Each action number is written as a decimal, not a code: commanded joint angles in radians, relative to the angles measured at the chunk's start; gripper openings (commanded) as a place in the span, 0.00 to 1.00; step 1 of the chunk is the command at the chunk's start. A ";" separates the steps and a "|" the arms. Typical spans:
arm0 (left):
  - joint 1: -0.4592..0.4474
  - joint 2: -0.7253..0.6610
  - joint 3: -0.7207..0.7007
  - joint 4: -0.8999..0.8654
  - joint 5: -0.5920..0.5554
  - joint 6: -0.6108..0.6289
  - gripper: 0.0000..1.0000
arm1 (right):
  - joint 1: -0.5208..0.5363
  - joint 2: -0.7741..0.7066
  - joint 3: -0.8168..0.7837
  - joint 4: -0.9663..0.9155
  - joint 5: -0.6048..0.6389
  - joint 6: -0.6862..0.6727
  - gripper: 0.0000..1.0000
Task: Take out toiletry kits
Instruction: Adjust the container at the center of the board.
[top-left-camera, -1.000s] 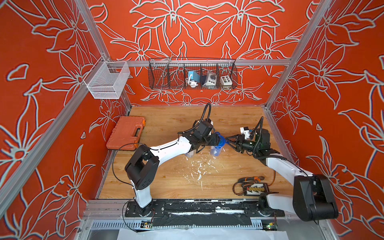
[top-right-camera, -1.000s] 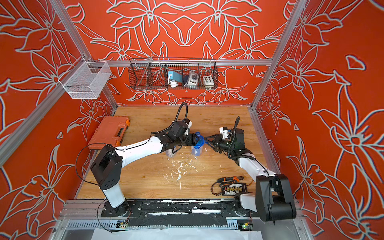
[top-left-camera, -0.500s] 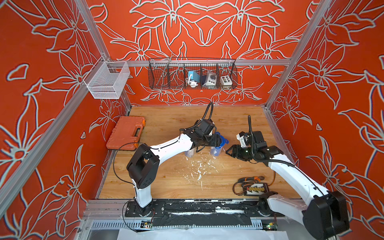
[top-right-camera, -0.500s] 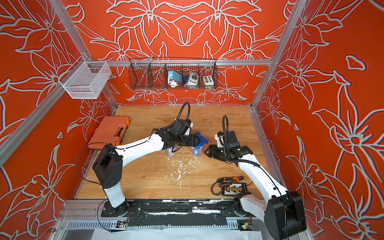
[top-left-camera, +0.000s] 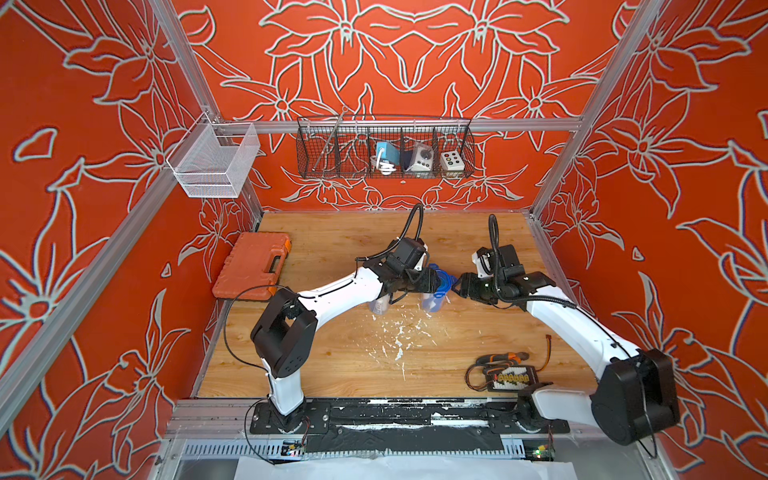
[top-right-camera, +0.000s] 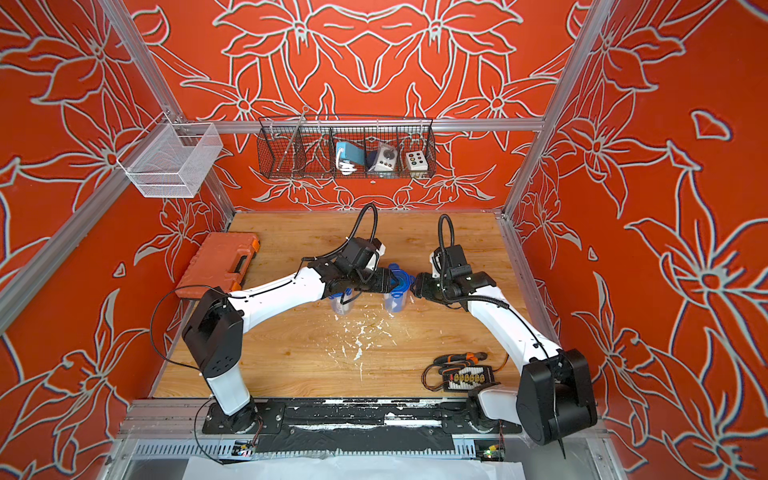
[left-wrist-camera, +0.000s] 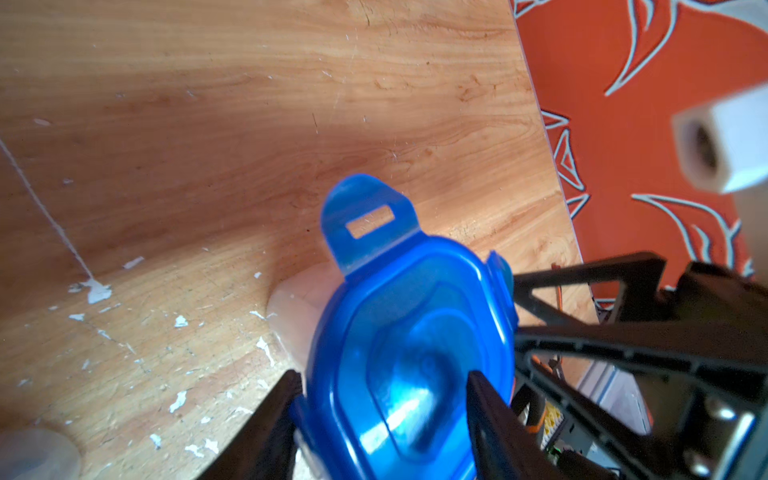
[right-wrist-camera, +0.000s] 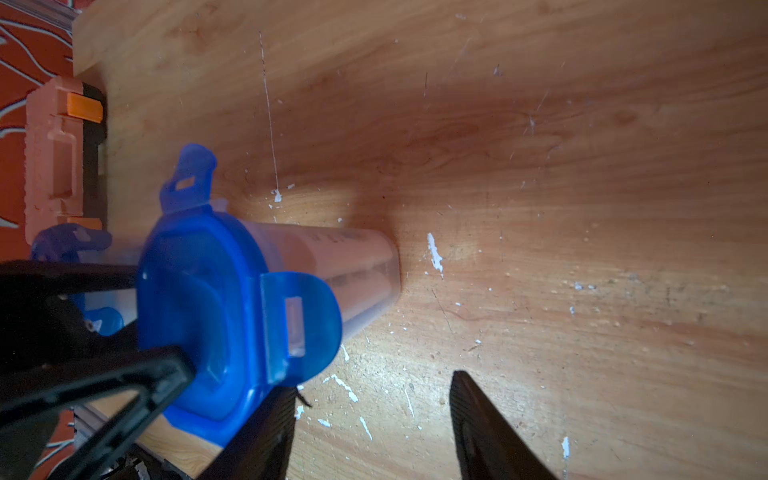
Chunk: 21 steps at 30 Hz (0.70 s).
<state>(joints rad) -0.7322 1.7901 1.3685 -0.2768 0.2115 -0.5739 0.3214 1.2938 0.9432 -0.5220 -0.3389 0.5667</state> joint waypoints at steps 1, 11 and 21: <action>-0.014 0.020 -0.037 -0.129 0.019 -0.005 0.57 | 0.004 0.020 0.050 -0.013 0.031 0.013 0.61; -0.046 0.014 -0.045 -0.127 0.094 0.002 0.56 | 0.004 0.133 0.194 -0.096 -0.002 -0.028 0.60; -0.048 -0.036 -0.014 -0.185 0.006 0.028 0.69 | -0.032 0.081 0.199 -0.234 0.038 -0.094 0.59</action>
<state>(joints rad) -0.7811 1.7786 1.3636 -0.3534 0.2520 -0.5705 0.3031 1.3762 1.1049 -0.7296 -0.2878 0.5022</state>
